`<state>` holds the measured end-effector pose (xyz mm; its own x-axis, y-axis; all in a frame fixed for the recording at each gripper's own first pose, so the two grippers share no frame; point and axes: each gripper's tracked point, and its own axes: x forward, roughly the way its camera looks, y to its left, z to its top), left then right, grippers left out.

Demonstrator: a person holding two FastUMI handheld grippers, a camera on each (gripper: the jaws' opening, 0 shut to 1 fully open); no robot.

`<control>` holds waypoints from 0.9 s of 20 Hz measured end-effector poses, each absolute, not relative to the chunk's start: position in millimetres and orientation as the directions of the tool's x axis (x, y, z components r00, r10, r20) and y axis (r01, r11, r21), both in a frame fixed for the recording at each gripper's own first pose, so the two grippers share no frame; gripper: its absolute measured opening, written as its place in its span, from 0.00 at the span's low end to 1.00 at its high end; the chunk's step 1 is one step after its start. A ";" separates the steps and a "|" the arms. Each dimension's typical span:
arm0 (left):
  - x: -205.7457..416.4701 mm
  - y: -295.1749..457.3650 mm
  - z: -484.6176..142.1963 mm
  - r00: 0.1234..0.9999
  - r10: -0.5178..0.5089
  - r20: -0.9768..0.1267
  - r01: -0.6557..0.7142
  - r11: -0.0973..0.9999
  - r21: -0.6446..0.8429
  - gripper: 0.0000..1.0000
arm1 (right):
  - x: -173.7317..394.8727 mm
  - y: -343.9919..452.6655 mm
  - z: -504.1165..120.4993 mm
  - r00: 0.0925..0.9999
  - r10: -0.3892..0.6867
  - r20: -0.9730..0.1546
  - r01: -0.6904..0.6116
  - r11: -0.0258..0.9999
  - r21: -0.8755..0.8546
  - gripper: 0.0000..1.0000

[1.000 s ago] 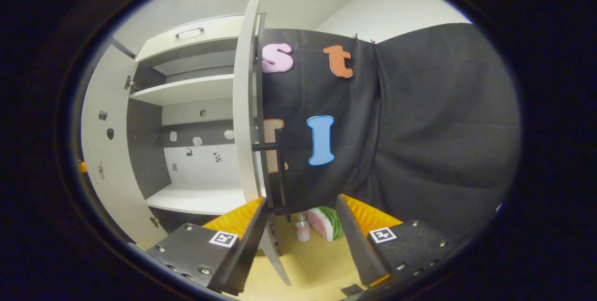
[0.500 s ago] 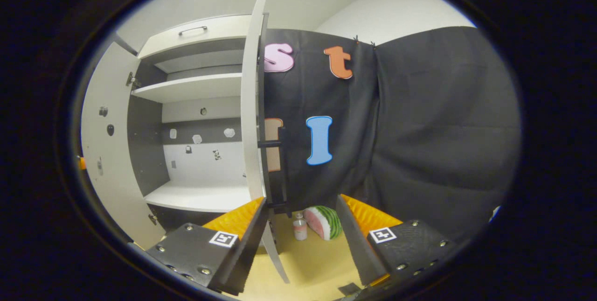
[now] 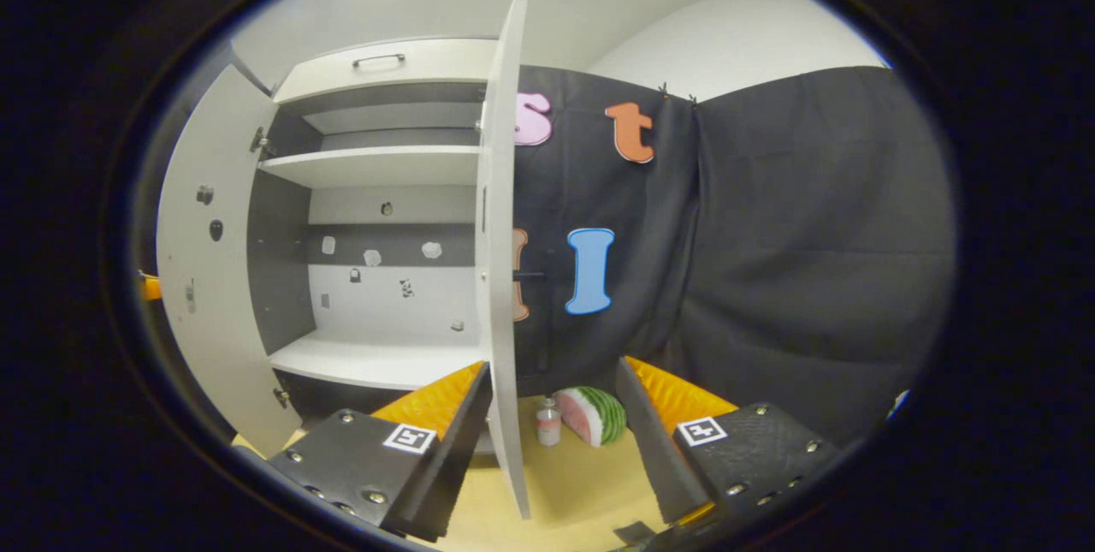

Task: Open the right door of the double-door shoe cabinet with the right hand, and open the left door with the left hand.

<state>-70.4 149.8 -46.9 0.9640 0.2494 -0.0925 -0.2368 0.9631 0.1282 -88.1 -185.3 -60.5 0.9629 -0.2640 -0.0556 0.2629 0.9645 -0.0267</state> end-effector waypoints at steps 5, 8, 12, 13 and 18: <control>-88.9 121.6 -42.4 0.967 0.229 -0.115 -0.222 0.973 0.070 0.10 | -90.5 -161.5 -53.0 0.972 -0.234 -0.037 0.232 0.971 -0.049 0.80; -90.5 93.8 -33.8 0.979 0.176 -0.098 -0.172 0.984 0.052 0.10 | -97.5 -144.0 -33.5 0.974 -0.225 -0.003 0.225 0.972 -0.066 0.87; -67.4 49.1 -23.1 0.994 0.079 -0.072 -0.077 0.997 0.026 0.07 | -92.6 -101.7 7.4 0.980 -0.185 0.070 0.189 0.980 -0.053 0.87; -60.5 36.6 -20.2 0.997 0.052 -0.066 -0.050 0.998 0.024 0.07 | -88.8 -84.0 13.5 0.985 -0.154 0.073 0.157 0.987 -0.027 0.87; -21.0 -9.4 15.7 1.000 -0.031 0.005 0.031 0.999 0.034 0.07 | -61.0 -23.5 41.5 0.994 -0.034 0.099 0.032 0.999 0.019 0.87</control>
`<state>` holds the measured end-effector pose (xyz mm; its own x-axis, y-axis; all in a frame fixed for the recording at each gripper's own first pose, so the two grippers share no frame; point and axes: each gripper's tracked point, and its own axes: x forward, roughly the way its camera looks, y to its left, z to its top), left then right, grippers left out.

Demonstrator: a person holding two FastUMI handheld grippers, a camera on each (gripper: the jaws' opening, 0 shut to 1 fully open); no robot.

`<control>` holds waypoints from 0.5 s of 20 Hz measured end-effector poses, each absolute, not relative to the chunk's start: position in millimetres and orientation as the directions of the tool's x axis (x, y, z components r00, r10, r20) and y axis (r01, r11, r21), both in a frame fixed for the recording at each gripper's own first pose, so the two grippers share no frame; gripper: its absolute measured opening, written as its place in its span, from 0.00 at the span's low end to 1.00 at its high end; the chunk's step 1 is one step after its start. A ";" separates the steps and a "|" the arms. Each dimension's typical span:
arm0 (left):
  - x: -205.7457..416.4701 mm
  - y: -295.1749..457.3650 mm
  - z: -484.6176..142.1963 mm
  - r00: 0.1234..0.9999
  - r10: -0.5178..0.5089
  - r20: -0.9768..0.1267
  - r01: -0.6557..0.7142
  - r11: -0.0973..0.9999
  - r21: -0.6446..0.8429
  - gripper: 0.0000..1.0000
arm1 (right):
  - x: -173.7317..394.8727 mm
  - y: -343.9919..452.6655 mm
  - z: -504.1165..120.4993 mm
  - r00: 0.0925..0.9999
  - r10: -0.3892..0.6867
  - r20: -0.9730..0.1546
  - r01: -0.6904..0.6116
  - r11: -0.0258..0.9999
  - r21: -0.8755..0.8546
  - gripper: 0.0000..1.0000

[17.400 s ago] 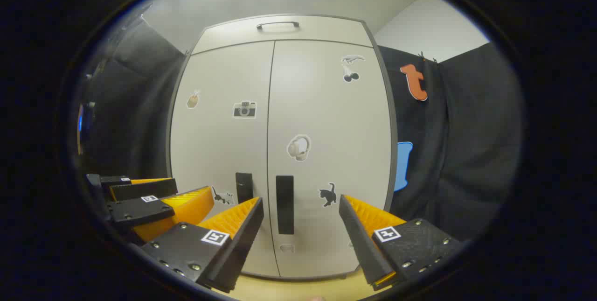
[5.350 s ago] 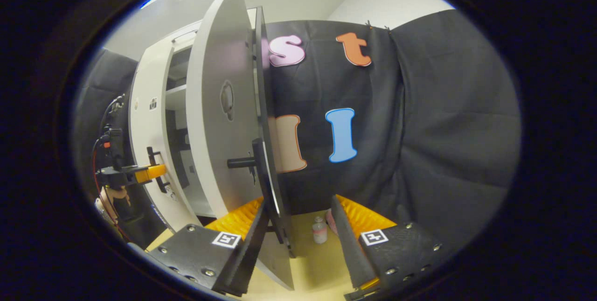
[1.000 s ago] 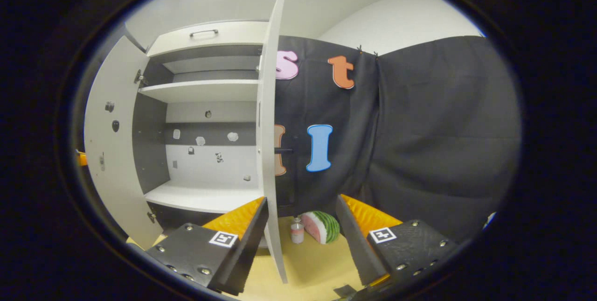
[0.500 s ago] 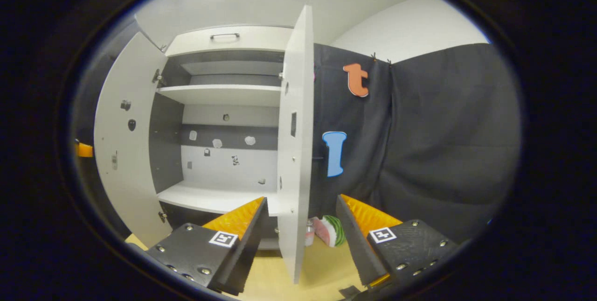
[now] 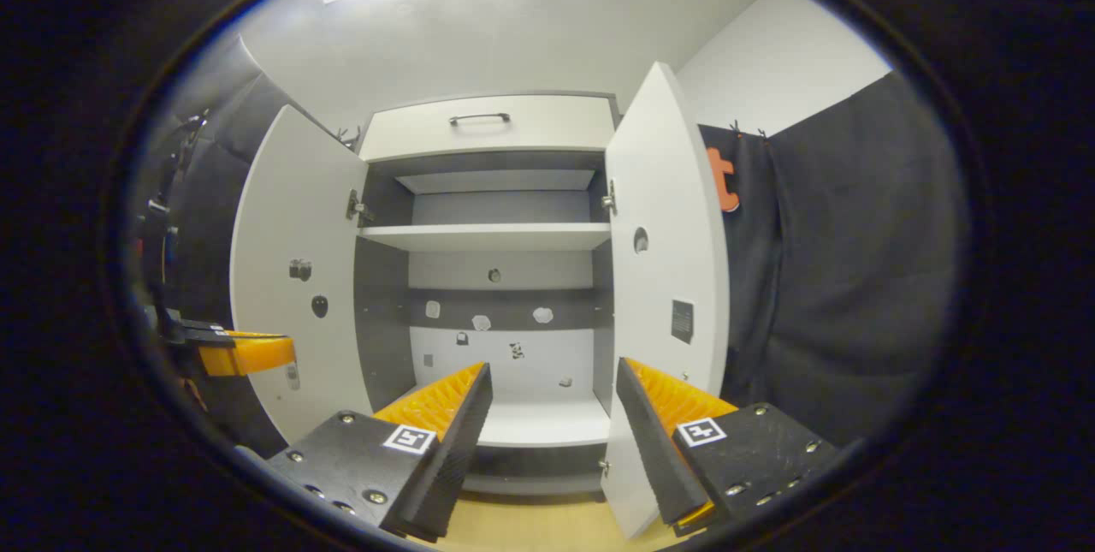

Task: Open the right door of the double-door shoe cabinet with the right hand, and open the left door with the left hand.

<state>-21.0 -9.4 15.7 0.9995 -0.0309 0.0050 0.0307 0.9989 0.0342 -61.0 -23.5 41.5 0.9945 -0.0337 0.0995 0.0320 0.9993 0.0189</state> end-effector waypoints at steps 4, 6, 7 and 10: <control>-2.7 -24.5 48.7 0.997 -0.022 0.072 0.018 0.999 0.048 0.12 | -40.7 -19.3 59.4 0.993 -0.039 0.109 0.033 0.998 0.053 0.87; 7.7 -31.0 61.7 0.996 -0.010 0.090 0.007 0.999 0.039 0.10 | -25.3 -23.5 70.6 0.992 -0.050 0.113 0.041 0.996 0.079 0.87; 12.0 -36.4 67.2 0.995 -0.013 0.096 0.010 0.999 0.030 0.19 | -17.4 -25.3 74.6 0.993 -0.052 0.110 0.043 0.995 0.088 0.87; 22.6 -46.3 75.9 0.993 -0.016 0.113 0.013 1.000 0.022 0.55 | -0.6 -30.0 83.3 0.993 -0.064 0.103 0.053 0.993 0.110 0.80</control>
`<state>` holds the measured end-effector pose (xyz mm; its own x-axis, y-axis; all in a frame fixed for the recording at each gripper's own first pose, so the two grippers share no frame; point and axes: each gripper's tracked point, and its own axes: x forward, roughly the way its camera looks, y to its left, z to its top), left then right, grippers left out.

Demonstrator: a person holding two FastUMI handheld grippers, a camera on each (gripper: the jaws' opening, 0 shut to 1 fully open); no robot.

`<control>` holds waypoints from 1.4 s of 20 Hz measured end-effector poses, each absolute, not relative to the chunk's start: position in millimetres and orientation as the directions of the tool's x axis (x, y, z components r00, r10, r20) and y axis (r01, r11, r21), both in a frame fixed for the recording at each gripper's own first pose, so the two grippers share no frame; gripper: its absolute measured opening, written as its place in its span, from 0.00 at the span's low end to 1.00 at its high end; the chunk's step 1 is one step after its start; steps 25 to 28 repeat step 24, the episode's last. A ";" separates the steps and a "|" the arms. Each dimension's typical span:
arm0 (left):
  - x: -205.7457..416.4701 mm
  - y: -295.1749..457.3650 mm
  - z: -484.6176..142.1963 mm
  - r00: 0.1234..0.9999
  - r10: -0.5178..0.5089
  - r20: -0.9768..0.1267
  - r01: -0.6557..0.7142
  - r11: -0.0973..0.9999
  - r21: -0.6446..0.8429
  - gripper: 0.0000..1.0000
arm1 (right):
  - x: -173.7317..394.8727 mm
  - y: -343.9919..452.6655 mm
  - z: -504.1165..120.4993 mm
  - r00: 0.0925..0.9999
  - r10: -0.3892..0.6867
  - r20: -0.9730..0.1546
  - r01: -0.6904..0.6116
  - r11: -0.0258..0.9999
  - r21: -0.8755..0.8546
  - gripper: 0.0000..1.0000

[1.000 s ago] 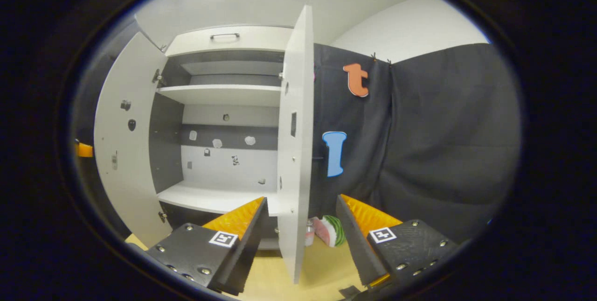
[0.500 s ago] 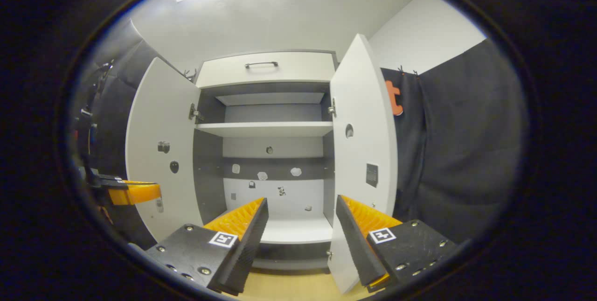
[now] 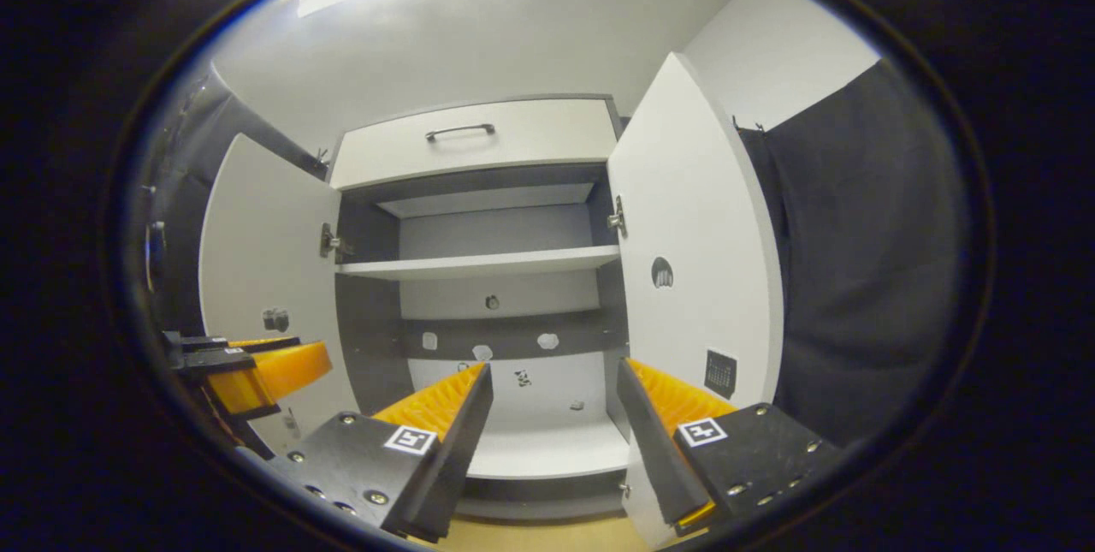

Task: Open the right door of the double-door shoe cabinet with the right hand, and open the left door with the left hand.

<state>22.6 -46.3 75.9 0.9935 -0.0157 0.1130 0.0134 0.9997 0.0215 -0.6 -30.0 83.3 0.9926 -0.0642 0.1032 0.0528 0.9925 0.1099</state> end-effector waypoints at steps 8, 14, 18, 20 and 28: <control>50.8 -57.2 72.8 0.993 -0.011 0.120 0.011 1.000 -0.004 0.99 | 22.6 -30.2 92.6 0.988 -0.081 0.130 0.063 0.989 0.136 0.92; 64.0 -56.6 66.3 0.995 -0.009 0.099 0.007 1.000 0.017 0.99 | 34.0 -25.0 89.1 0.989 -0.086 0.118 0.070 0.989 0.134 0.98; 67.1 -59.4 63.7 0.995 -0.011 0.096 0.012 1.000 -0.004 0.98 | 34.9 -28.2 92.1 0.988 -0.091 0.122 0.074 0.988 0.136 0.98; 67.5 -62.1 60.7 0.996 -0.019 0.089 0.020 1.000 -0.007 0.99 | 34.2 -30.2 92.7 0.988 -0.096 0.124 0.079 0.987 0.138 0.98; 64.5 -67.8 56.5 0.997 -0.030 0.076 0.029 1.000 0.009 0.98 | 26.5 -32.5 95.2 0.986 -0.104 0.131 0.085 0.986 0.144 0.98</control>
